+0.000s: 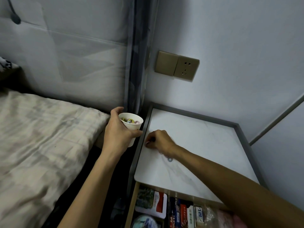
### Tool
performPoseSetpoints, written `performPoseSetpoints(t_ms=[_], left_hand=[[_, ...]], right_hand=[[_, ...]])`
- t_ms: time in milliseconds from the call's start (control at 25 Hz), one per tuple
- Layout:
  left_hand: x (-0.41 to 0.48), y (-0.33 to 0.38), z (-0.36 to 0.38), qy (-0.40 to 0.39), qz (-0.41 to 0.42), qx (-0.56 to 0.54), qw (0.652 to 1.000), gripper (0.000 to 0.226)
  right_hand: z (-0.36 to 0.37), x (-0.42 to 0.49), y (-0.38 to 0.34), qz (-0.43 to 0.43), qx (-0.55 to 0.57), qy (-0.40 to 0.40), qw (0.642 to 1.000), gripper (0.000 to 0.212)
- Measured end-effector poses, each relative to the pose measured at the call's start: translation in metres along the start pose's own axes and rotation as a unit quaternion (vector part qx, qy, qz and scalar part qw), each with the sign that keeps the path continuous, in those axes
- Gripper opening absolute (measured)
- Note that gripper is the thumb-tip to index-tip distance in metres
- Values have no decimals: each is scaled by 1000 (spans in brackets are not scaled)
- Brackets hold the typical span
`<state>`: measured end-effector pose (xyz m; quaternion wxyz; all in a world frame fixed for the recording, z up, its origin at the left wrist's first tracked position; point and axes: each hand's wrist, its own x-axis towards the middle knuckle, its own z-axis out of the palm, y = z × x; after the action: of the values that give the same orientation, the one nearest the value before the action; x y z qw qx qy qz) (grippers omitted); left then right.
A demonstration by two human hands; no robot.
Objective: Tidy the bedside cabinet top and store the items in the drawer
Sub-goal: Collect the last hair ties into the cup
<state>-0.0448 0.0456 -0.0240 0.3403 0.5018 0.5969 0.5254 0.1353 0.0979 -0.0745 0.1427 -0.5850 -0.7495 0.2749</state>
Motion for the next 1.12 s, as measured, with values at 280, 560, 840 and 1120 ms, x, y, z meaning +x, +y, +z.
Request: performPoseSetpoints(t_ms=[280,560,840,1120], left_hand=[[-3,-1,7,-27,0,18,999,97],[-7,-4,16,-61,16,53,997,99],[-9,-9,23,-101,27,97,990,105],[-13,-6,35,-125,31,47,991,108]], right_hand=[[-30,-22,23,13,-41,-25,999,9],[-21,-28,28,9,-39,-57,998,17],[-69,-20,-3,-10,146,120,982,13],[-94,-20,-56,-165,51,-53,984,26]])
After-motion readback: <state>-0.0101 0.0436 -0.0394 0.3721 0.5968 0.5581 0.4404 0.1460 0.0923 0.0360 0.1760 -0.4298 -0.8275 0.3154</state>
